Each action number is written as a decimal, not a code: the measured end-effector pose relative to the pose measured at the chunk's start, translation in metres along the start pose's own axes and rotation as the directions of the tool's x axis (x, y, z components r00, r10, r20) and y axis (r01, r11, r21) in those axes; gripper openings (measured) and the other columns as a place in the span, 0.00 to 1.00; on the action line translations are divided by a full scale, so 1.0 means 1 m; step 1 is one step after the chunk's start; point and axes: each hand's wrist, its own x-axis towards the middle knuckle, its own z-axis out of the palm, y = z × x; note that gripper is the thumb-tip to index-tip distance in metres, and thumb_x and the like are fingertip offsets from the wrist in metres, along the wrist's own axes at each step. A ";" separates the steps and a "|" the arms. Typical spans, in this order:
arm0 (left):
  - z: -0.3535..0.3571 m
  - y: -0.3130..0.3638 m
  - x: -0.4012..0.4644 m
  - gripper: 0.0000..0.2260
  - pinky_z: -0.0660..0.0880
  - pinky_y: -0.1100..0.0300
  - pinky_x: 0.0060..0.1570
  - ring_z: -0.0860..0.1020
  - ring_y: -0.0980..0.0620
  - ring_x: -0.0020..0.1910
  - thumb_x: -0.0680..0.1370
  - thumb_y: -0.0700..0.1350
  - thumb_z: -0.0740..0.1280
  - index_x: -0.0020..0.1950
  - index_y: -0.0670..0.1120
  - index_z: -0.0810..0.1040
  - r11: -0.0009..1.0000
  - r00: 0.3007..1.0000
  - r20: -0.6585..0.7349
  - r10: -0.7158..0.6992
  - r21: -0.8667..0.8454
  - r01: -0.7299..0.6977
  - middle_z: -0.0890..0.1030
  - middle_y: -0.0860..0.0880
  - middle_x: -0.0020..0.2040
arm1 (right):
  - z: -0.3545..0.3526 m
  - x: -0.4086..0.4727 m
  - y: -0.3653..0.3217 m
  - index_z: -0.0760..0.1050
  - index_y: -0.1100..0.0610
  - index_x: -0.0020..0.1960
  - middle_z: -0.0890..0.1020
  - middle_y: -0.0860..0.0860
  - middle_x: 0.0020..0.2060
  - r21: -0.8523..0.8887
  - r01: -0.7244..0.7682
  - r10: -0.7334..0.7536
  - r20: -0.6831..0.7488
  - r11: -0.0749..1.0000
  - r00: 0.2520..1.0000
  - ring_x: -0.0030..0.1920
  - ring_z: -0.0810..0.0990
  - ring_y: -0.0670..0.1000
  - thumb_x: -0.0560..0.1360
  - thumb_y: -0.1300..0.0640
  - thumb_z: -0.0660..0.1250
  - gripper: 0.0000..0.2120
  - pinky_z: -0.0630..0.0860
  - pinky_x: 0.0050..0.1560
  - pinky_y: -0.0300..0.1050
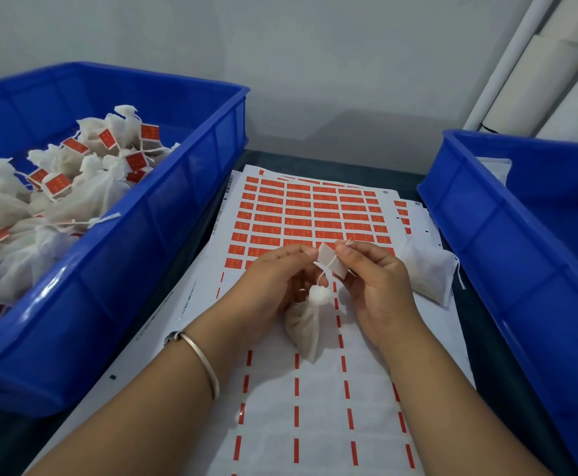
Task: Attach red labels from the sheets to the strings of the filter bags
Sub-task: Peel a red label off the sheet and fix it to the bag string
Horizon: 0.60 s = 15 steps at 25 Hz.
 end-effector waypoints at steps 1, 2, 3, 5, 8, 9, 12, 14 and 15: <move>0.000 0.000 0.000 0.08 0.74 0.60 0.43 0.79 0.53 0.39 0.78 0.52 0.61 0.47 0.53 0.79 1.000 1.000 -0.003 -0.002 -0.003 0.002 0.82 0.52 0.38 | 0.000 0.000 0.000 0.83 0.40 0.43 0.84 0.42 0.48 -0.003 -0.002 0.002 -0.005 1.000 1.000 0.53 0.83 0.49 0.57 0.40 0.72 0.15 0.77 0.59 0.53; 0.000 0.000 0.001 0.08 0.75 0.58 0.45 0.79 0.53 0.40 0.78 0.52 0.61 0.47 0.52 0.79 1.000 1.000 -0.002 -0.003 -0.007 0.003 0.82 0.51 0.38 | 0.000 0.000 0.000 0.83 0.40 0.43 0.84 0.42 0.48 -0.010 -0.004 0.004 -0.009 1.000 1.000 0.53 0.83 0.49 0.57 0.41 0.72 0.14 0.77 0.59 0.53; 0.000 0.000 0.001 0.09 0.76 0.55 0.48 0.78 0.51 0.40 0.78 0.53 0.61 0.46 0.52 0.79 1.000 1.000 -0.001 -0.001 -0.013 0.001 0.81 0.50 0.38 | 0.001 0.000 0.000 0.83 0.40 0.43 0.84 0.41 0.47 -0.017 -0.005 0.005 -0.013 1.000 1.000 0.52 0.83 0.48 0.58 0.41 0.72 0.14 0.77 0.59 0.52; 0.000 0.000 0.001 0.09 0.75 0.53 0.51 0.77 0.50 0.40 0.78 0.52 0.62 0.44 0.51 0.79 1.000 1.000 0.003 0.010 -0.016 -0.009 0.80 0.49 0.38 | 0.001 0.000 0.000 0.83 0.41 0.43 0.85 0.42 0.47 -0.021 -0.004 0.004 -0.014 1.000 1.000 0.52 0.83 0.47 0.59 0.42 0.71 0.12 0.77 0.59 0.52; -0.001 0.001 0.000 0.11 0.75 0.55 0.48 0.76 0.52 0.38 0.77 0.52 0.63 0.39 0.54 0.81 1.000 1.000 0.014 0.028 -0.002 -0.028 0.79 0.51 0.35 | 0.001 -0.001 -0.001 0.83 0.41 0.43 0.85 0.43 0.48 -0.003 0.003 -0.003 -0.003 1.000 1.000 0.53 0.82 0.50 0.59 0.42 0.71 0.13 0.77 0.59 0.51; -0.001 0.001 0.000 0.11 0.75 0.55 0.50 0.77 0.51 0.40 0.77 0.52 0.64 0.38 0.56 0.82 0.999 0.999 0.024 0.035 0.006 -0.035 0.80 0.52 0.35 | 0.001 -0.001 -0.001 0.83 0.40 0.43 0.84 0.42 0.48 0.006 0.006 -0.006 0.000 1.000 1.000 0.53 0.82 0.50 0.58 0.42 0.71 0.14 0.77 0.58 0.51; -0.002 -0.001 0.002 0.05 0.77 0.56 0.52 0.79 0.49 0.47 0.74 0.50 0.67 0.41 0.53 0.82 0.998 0.998 0.030 0.058 0.013 -0.059 0.83 0.55 0.41 | 0.001 -0.001 -0.001 0.83 0.40 0.43 0.85 0.43 0.48 0.033 0.009 -0.009 0.015 0.999 1.000 0.53 0.83 0.49 0.59 0.42 0.71 0.13 0.78 0.57 0.49; -0.002 -0.002 0.003 0.02 0.77 0.58 0.48 0.79 0.51 0.47 0.72 0.49 0.69 0.43 0.52 0.81 0.997 0.997 0.022 0.074 0.036 -0.075 0.83 0.55 0.42 | 0.001 0.000 -0.001 0.83 0.41 0.43 0.85 0.44 0.47 0.040 0.002 -0.003 0.022 0.999 1.000 0.52 0.83 0.49 0.62 0.46 0.70 0.10 0.78 0.57 0.49; -0.002 -0.003 0.004 0.02 0.77 0.60 0.46 0.80 0.52 0.46 0.71 0.48 0.70 0.42 0.52 0.81 0.996 0.997 0.018 0.079 0.045 -0.080 0.83 0.55 0.42 | 0.001 0.000 -0.001 0.84 0.42 0.43 0.85 0.44 0.47 0.045 -0.002 0.000 0.026 0.999 1.000 0.52 0.83 0.49 0.64 0.48 0.70 0.08 0.78 0.57 0.49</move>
